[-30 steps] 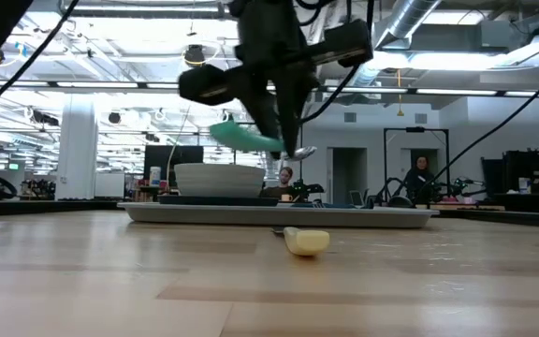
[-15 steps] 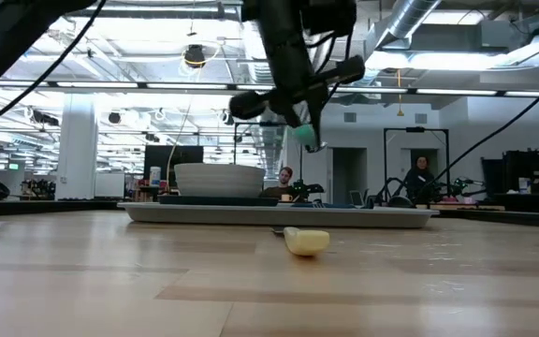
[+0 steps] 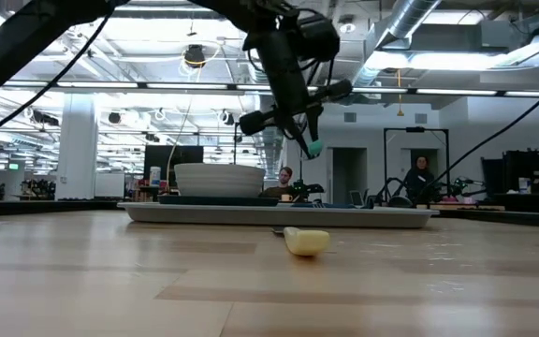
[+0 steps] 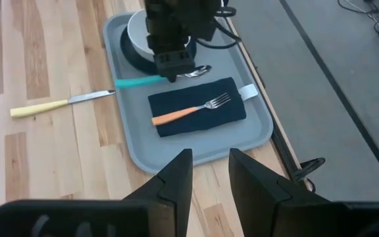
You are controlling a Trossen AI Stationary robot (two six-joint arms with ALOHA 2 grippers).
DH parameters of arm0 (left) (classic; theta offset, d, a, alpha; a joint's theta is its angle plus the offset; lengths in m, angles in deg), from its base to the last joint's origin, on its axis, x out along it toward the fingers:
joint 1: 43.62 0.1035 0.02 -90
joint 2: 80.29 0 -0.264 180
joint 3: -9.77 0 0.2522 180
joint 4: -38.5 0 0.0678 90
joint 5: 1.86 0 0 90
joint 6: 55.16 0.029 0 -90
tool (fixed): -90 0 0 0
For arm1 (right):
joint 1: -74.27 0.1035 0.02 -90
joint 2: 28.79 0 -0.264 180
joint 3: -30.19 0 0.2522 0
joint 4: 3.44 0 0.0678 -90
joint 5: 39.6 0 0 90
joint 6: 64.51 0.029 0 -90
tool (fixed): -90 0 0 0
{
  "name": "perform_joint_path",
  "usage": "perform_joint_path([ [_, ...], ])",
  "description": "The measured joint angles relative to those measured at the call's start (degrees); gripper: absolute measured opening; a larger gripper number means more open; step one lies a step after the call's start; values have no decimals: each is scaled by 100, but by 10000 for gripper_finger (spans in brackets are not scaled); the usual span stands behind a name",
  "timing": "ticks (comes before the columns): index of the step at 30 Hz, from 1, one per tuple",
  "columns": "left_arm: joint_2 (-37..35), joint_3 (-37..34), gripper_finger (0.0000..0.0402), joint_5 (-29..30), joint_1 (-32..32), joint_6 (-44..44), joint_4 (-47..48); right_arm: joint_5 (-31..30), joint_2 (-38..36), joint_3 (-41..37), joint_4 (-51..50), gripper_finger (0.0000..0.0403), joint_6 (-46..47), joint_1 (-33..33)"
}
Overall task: Set up tray
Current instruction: Put the blue spoon on the dark blue napkin to the left of the orange fork
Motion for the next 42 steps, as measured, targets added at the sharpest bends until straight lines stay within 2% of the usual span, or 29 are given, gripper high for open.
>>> perform_joint_path([
  [16, 316, -7, 21, 138, 469, -21, -269, 0, 36, 0, -1, 93, -9, 0],
  [27, 685, -4, 21, -59, 475, -25, -1052, 0, 38, 0, -1, 93, -42, 0],
  [42, 771, -4, 23, -39, 501, 22, -962, 0, 36, -2, -1, 93, -42, -2],
])
